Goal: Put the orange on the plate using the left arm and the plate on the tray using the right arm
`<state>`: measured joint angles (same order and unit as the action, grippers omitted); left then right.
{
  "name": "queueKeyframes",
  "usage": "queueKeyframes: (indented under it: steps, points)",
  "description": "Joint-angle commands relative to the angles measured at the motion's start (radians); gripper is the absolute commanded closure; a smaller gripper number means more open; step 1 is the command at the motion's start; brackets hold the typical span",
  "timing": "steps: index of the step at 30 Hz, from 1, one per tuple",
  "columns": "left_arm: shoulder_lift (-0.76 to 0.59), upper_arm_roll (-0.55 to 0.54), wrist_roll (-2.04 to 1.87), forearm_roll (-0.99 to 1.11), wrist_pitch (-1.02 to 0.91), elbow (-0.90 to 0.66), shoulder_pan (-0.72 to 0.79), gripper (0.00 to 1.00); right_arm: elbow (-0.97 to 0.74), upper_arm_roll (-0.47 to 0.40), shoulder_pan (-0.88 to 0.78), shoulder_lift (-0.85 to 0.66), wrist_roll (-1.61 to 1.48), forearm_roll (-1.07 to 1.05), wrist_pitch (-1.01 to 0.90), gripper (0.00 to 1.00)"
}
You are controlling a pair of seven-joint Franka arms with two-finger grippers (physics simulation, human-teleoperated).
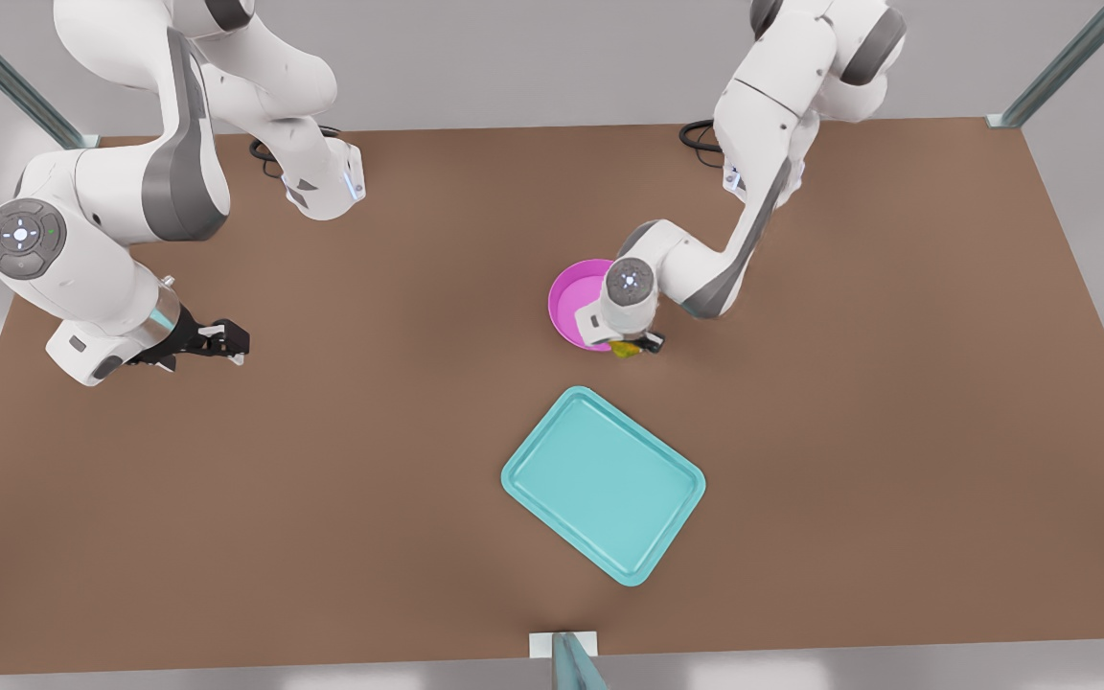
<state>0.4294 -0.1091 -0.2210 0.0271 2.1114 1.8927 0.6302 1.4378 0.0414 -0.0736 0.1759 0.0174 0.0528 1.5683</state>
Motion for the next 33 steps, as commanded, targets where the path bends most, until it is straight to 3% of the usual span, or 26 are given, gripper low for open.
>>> queueKeyframes:
  steps: [1,4,5,6,8,10,11,13,14,15,17,18,20,21,24,29,33]
  points:
    - [0.003,-0.015,-0.454,-0.039,-0.145,-0.003,0.028,0.33,0.000,0.000,0.000,-0.001,-0.001,-0.001,-0.002,0.00]
    - [0.002,-0.015,-0.457,-0.079,-0.209,-0.003,0.080,0.32,0.004,0.002,0.000,-0.001,-0.001,-0.001,-0.001,0.00]
    - [0.002,-0.015,-0.455,-0.079,-0.235,-0.003,0.080,0.26,0.004,0.002,0.000,-0.003,-0.001,-0.001,-0.001,0.00]
    - [0.003,-0.015,-0.455,-0.079,-0.238,-0.003,0.080,0.00,0.010,0.002,0.000,-0.003,-0.001,-0.001,-0.005,0.00]
    - [-0.001,-0.012,-0.454,-0.079,-0.269,-0.003,0.078,0.00,0.010,0.005,-0.002,0.102,-0.054,-0.195,0.015,0.00]
    - [-0.020,0.037,-0.434,-0.079,-0.407,-0.053,0.071,0.00,0.012,0.011,-0.095,0.252,-0.039,-0.399,0.199,0.00]
    - [-0.029,0.104,-0.417,-0.081,-0.510,-0.131,0.069,0.00,0.018,0.011,-0.208,0.307,0.085,-0.455,0.338,0.00]
    - [-0.057,0.489,-0.071,-0.226,-0.887,-0.495,0.063,0.00,0.139,0.012,-0.345,0.292,0.237,-0.534,0.538,0.00]
    - [-0.055,0.663,0.176,-0.231,-0.962,-0.581,0.065,0.00,0.171,0.012,-0.394,0.283,0.272,-0.544,0.591,0.00]
    - [-0.047,0.756,0.241,-0.234,-0.966,-0.650,0.056,0.00,0.199,0.014,-0.449,0.264,0.294,-0.544,0.598,0.00]
    - [-0.052,0.824,0.247,-0.225,-0.982,-0.727,0.051,0.00,0.291,0.012,-0.520,0.205,0.404,-0.542,0.625,0.00]
    - [-0.076,0.816,0.247,-0.227,-0.984,-0.727,0.025,0.00,0.338,0.014,-0.522,0.183,0.404,-0.542,0.639,0.00]
    - [-0.179,0.171,0.281,0.020,-0.946,-0.712,-0.458,0.00,0.498,0.051,-0.522,0.131,0.401,-0.544,0.788,0.00]
    - [-0.305,0.106,0.279,0.010,-0.782,-0.566,-0.517,0.00,0.564,0.061,-0.522,0.120,0.401,-0.545,0.855,0.00]
    - [-0.290,0.108,0.267,0.011,-0.774,-0.564,-0.518,0.00,0.595,0.066,-0.522,0.132,0.404,-0.622,0.884,0.00]
    - [-0.279,0.143,0.287,-0.001,-0.783,-0.564,-0.520,0.00,0.581,0.164,-0.522,0.246,0.404,-0.668,1.003,0.00]
    - [-0.281,0.144,0.287,-0.001,-0.785,-0.564,-0.518,0.00,0.532,0.167,-0.542,0.315,0.403,-0.672,1.026,0.00]
